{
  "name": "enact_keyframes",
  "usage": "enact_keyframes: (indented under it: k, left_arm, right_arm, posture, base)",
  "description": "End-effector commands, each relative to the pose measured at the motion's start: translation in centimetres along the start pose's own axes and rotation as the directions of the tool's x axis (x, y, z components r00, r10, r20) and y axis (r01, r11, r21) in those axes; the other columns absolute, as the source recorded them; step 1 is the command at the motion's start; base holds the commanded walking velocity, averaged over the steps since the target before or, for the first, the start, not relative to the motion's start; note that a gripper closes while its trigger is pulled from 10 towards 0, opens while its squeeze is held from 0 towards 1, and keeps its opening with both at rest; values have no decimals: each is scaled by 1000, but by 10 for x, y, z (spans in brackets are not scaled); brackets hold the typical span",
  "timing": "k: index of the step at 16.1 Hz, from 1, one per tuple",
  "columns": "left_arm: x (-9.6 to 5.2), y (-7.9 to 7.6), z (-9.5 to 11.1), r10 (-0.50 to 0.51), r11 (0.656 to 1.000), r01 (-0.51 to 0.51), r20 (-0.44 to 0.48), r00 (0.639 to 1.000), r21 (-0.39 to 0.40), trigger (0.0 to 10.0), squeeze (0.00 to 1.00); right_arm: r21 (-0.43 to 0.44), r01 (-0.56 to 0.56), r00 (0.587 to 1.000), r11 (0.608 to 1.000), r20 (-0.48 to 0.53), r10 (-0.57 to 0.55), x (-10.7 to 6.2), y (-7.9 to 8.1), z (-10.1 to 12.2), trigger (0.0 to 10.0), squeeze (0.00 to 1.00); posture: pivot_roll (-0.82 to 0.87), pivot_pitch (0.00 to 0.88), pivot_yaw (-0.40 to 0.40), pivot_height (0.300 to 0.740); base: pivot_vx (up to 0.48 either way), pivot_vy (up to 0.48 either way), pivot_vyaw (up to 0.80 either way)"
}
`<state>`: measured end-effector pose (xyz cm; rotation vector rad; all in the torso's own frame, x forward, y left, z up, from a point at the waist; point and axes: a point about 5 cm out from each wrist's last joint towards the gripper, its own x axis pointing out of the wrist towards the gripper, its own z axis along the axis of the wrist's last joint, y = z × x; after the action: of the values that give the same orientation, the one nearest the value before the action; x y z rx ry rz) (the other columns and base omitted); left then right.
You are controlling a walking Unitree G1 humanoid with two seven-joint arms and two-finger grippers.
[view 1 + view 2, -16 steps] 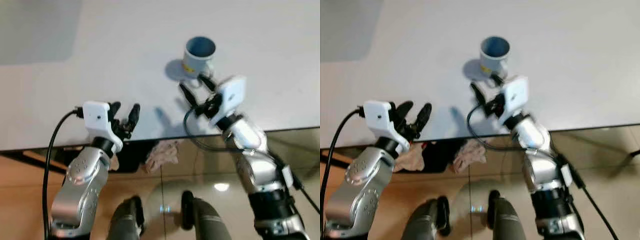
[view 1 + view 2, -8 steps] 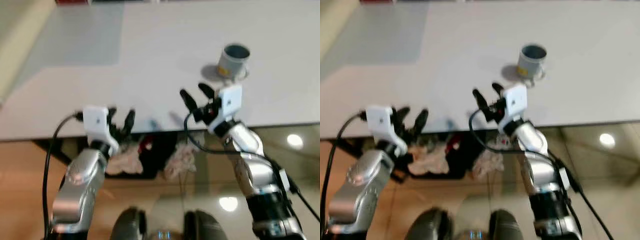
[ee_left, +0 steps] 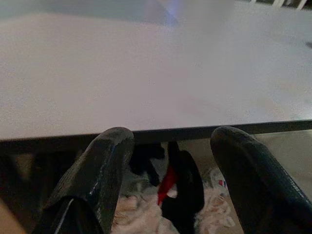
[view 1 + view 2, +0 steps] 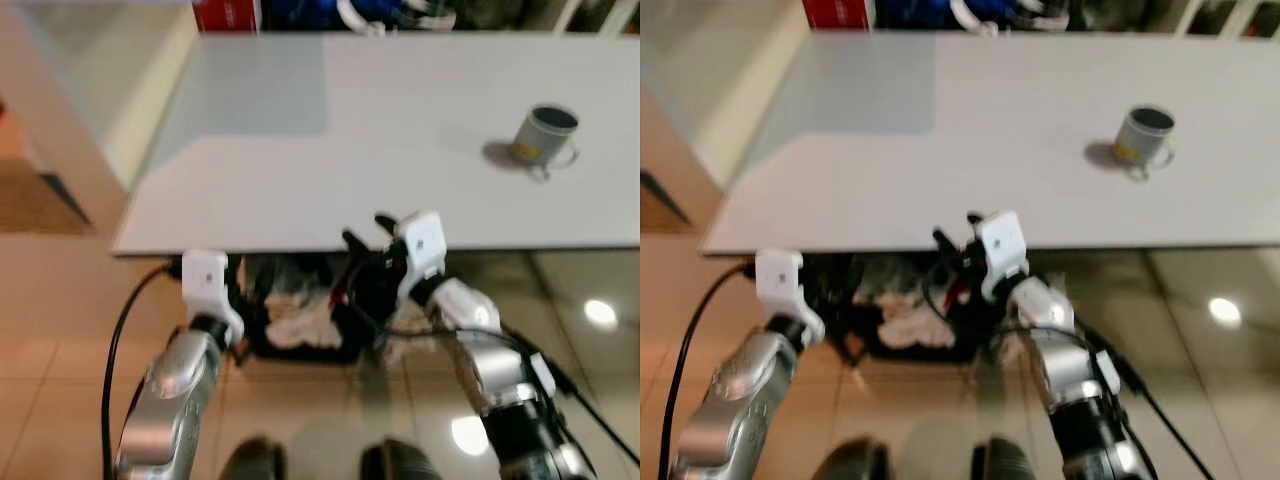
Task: Setting the table
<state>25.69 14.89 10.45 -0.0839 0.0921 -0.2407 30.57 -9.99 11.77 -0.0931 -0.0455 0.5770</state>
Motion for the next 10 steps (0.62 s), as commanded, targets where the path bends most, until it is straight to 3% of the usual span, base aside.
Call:
enact_keyframes:
  k: [1,10]
  left_arm:
    - [-2,3,-3,8,1000,-8,-8,1000,15,10000,0]
    - [4,4,-2,1,999,-1,9,1000,43,10000,0]
  right_arm:
    - [-8,-19,1000,1000,16,19,6,4,4,10000,0]
    - [-18,-18,1000,1000,19,18,17,9,0,10000,0]
  posture:
    - [-63,97,3,740]
    - [-58,84,9,740]
  base:
    - [0,480,0]
    - [0,480,0]
